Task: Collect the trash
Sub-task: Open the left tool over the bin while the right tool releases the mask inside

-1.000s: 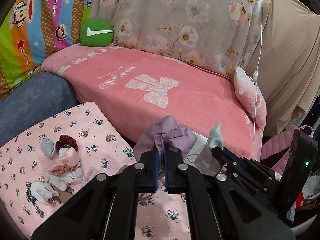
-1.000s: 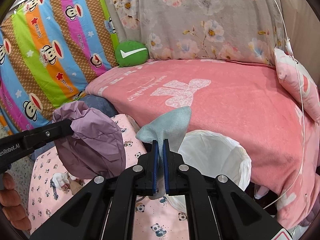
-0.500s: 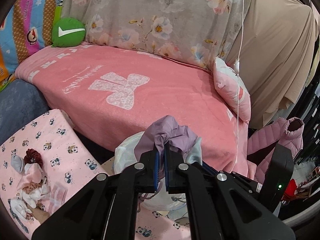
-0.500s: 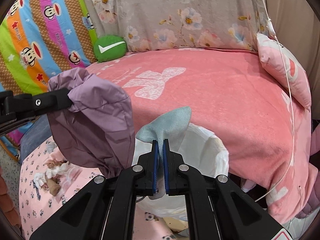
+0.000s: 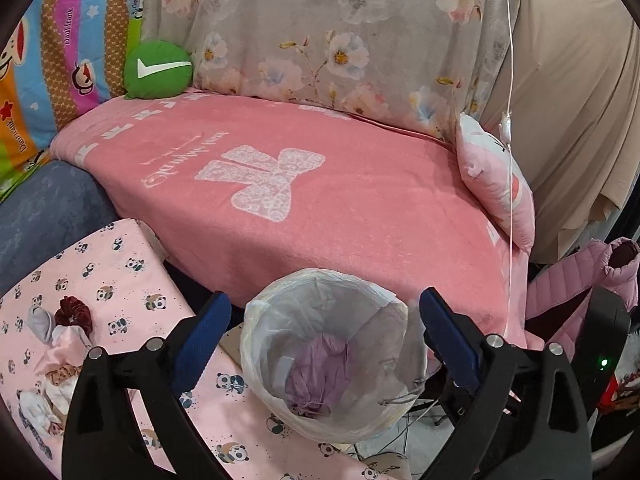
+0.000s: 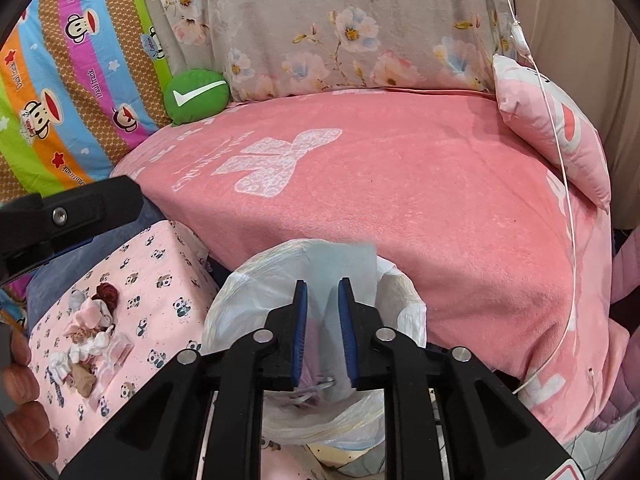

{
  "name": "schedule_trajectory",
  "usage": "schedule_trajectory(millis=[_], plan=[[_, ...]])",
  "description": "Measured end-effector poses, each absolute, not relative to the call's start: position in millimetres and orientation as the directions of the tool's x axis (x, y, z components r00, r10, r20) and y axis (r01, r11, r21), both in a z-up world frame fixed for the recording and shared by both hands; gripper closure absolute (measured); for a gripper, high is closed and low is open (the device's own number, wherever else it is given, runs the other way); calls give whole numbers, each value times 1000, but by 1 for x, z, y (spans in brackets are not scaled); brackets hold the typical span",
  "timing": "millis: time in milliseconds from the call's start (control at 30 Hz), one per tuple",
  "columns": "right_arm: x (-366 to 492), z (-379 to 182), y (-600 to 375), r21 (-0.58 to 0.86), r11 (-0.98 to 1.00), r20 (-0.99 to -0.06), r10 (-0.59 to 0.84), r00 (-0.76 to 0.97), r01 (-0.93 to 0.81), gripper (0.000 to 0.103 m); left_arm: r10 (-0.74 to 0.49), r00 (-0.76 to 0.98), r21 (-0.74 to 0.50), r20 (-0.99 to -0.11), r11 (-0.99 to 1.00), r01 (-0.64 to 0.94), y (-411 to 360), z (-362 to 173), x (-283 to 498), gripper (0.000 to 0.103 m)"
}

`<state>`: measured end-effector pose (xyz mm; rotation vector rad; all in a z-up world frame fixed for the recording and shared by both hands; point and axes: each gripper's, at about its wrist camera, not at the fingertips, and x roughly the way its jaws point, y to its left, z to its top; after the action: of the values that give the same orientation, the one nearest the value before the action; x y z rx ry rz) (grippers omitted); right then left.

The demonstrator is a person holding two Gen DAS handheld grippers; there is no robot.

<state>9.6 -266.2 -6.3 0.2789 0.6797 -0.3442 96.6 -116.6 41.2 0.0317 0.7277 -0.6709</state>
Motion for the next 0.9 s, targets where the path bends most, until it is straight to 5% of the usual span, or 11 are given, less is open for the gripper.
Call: schedule_trajectory(millis=[233, 900], plan=[[12, -2, -260, 134, 910, -641, -224, 734, 394, 66, -530, 565, -209, -632, 819, 534, -99, 38, 99, 12], [18, 15, -202, 115, 949, -618, -164, 769, 294, 59, -455, 635, -241, -625, 886, 397, -19, 33, 97, 12]])
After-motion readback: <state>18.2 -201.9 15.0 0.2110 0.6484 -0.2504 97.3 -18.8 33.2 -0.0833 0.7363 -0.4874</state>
